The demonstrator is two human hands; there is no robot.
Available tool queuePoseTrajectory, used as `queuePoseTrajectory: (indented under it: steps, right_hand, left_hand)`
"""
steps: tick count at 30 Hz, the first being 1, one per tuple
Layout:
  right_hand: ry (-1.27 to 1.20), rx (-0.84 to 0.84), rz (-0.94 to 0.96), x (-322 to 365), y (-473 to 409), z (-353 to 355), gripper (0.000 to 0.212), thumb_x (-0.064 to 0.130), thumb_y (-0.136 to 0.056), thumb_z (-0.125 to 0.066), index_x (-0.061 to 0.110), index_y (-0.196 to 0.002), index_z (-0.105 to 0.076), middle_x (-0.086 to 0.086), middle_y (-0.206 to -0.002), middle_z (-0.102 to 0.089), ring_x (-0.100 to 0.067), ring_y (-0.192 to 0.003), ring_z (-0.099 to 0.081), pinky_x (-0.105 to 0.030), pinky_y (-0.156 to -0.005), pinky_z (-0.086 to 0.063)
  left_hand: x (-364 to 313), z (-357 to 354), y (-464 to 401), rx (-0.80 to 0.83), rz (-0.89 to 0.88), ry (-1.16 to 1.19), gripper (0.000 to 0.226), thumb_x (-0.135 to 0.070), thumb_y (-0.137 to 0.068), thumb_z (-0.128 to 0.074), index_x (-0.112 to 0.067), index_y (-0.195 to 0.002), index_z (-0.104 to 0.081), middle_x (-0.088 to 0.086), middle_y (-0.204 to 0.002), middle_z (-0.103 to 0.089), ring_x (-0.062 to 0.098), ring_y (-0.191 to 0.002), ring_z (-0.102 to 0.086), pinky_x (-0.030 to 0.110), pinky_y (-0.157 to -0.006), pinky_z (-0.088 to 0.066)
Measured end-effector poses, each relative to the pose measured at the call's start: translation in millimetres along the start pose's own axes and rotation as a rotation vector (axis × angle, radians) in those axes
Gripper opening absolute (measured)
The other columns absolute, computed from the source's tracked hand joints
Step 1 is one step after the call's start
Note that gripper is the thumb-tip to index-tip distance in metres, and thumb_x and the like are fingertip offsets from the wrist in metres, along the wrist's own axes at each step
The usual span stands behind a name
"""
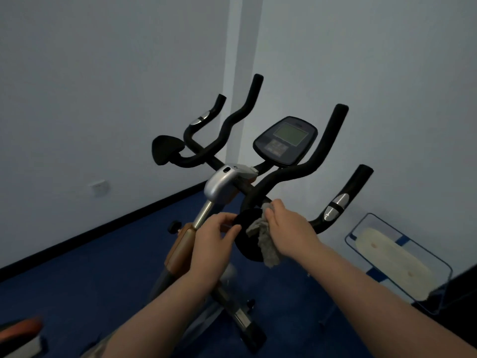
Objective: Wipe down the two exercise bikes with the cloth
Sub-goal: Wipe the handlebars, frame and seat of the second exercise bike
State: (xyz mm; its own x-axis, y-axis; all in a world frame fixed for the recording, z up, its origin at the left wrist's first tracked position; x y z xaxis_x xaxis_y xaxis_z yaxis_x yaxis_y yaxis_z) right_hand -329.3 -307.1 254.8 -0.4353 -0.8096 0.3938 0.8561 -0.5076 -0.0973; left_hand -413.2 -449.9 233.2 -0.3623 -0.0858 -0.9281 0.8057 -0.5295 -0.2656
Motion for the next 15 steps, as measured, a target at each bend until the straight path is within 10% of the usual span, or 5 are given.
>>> queuePoseTrajectory:
  steps: [5,10,15]
  right_hand:
    - [-0.084,0.147,0.154,46,-36,-10,0.024,0.035,-0.102,-0.03,0.033,-0.08,-0.04,0.006,-0.079,-0.052,-0.021,-0.08,-0.051,-0.038,-0.069,-0.038]
    - [-0.129,0.194,0.327,44,-20,-10,0.012,0.032,-0.101,-0.035,0.038,-0.098,-0.045,0.013,-0.089,-0.055,-0.004,-0.083,-0.053,-0.033,-0.073,-0.045]
    - [0.055,0.23,0.337,44,-27,-8,0.014,0.032,-0.103,-0.032,0.026,-0.108,-0.043,-0.001,-0.095,-0.059,-0.023,-0.085,-0.057,-0.043,-0.075,-0.047]
  left_hand:
    - [2,16,9,-0.157,0.055,0.054,0.021,-0.013,-0.085,-0.07,-0.032,-0.085,-0.061,-0.012,-0.08,-0.066,-0.003,-0.079,-0.063,0.013,-0.071,-0.051]
    - [1,11,15,-0.115,0.079,0.05,0.024,-0.016,-0.085,-0.072,-0.037,-0.082,-0.062,-0.016,-0.074,-0.067,-0.008,-0.076,-0.062,0.007,-0.065,-0.046]
    - [-3,10,9,-0.098,0.062,0.008,0.023,-0.018,-0.087,-0.07,-0.039,-0.085,-0.062,-0.014,-0.079,-0.068,-0.005,-0.079,-0.063,0.013,-0.072,-0.052]
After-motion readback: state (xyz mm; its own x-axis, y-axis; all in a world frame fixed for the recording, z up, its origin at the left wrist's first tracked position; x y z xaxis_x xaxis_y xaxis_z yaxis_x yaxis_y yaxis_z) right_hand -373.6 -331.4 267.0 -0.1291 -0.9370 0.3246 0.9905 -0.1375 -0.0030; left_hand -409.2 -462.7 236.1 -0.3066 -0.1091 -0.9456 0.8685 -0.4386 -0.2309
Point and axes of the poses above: each hand's wrist, its own y-axis away from the middle knuckle, its own z-axis out of the back of the hand, x = y × z, the point moved 10 cm from there along -y, towards the middle knuckle
